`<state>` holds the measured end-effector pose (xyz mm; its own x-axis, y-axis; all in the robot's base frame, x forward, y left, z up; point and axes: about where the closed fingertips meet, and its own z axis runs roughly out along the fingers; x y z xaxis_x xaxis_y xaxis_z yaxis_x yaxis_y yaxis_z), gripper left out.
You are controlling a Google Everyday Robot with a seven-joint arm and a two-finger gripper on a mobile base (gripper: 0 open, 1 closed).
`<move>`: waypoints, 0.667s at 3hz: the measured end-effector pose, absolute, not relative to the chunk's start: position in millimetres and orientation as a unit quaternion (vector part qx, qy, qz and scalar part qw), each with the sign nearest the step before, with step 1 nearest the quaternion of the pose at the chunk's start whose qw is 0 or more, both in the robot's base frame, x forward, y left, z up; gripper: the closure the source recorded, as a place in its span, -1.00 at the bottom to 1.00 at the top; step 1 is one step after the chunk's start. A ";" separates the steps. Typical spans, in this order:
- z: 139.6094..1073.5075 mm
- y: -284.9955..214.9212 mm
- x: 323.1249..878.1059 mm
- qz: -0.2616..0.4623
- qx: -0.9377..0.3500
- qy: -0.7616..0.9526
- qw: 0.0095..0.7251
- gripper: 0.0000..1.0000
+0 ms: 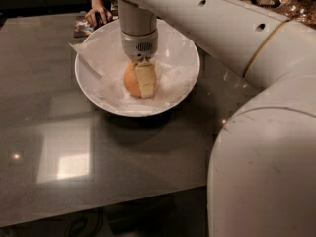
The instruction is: Pick orange from white bowl
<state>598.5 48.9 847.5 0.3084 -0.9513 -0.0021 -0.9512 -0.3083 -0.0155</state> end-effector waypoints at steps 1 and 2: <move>859.3 46.5 591.5 -0.012 -0.807 0.589 0.030 0.93; 880.5 40.1 577.1 -0.026 -0.804 0.591 0.063 1.00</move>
Offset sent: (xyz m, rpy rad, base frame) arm -0.0446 -0.0224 0.0602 0.0872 -0.1524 -0.0190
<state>577.1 40.1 880.5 0.3004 -0.9533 -0.0322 -0.9467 -0.2939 -0.1317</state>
